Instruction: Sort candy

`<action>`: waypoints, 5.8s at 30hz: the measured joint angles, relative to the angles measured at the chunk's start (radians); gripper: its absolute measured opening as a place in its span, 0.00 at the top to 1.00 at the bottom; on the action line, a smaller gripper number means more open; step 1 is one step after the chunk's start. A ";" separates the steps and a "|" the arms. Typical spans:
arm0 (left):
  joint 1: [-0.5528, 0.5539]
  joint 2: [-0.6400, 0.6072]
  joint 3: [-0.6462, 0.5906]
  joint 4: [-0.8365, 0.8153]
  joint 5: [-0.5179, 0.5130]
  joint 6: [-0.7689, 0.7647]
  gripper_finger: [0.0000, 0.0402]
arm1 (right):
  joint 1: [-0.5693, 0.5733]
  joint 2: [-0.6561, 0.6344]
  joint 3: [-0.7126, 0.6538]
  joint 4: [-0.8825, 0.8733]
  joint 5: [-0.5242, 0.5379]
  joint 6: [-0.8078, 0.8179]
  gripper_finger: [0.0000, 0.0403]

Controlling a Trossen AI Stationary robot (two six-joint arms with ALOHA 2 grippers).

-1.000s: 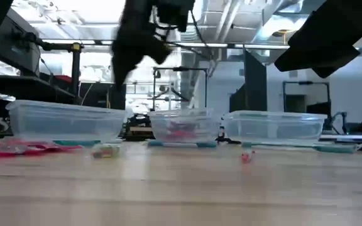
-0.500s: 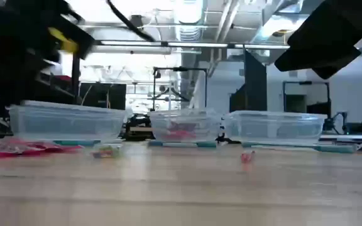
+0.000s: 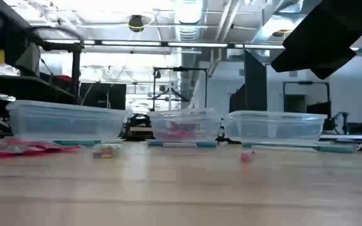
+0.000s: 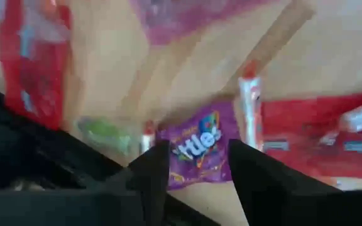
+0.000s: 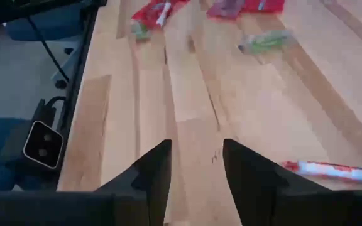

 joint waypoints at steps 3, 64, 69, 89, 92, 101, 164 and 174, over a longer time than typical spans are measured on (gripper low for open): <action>0.004 0.000 -0.037 0.029 0.045 0.050 0.63 | 0.001 0.000 0.000 0.000 0.000 0.000 0.67; 0.851 0.013 0.309 1.007 -0.558 1.247 0.75 | 0.003 0.000 0.000 -0.040 0.025 -0.027 0.67; 0.831 0.004 0.309 0.954 -0.559 1.236 0.62 | 0.002 0.000 0.000 -0.039 0.031 -0.027 0.67; 0.242 -0.165 0.215 0.619 -0.776 0.699 0.61 | -0.030 0.000 0.000 -0.021 0.030 -0.022 0.67; 0.187 -0.164 0.172 0.590 -0.779 0.578 0.61 | -0.045 0.000 0.000 0.002 0.029 0.007 0.67; 0.137 -0.163 0.133 0.647 -1.040 0.530 0.61 | -0.122 0.000 0.000 0.115 0.008 -0.080 0.67; 0.313 0.151 0.230 0.271 -0.543 0.139 0.98 | -0.032 -0.064 -0.008 -0.094 0.234 -0.202 0.67; 0.585 -0.210 0.265 -0.255 -0.785 0.236 0.99 | -0.032 -0.064 -0.008 -0.067 0.233 -0.210 0.67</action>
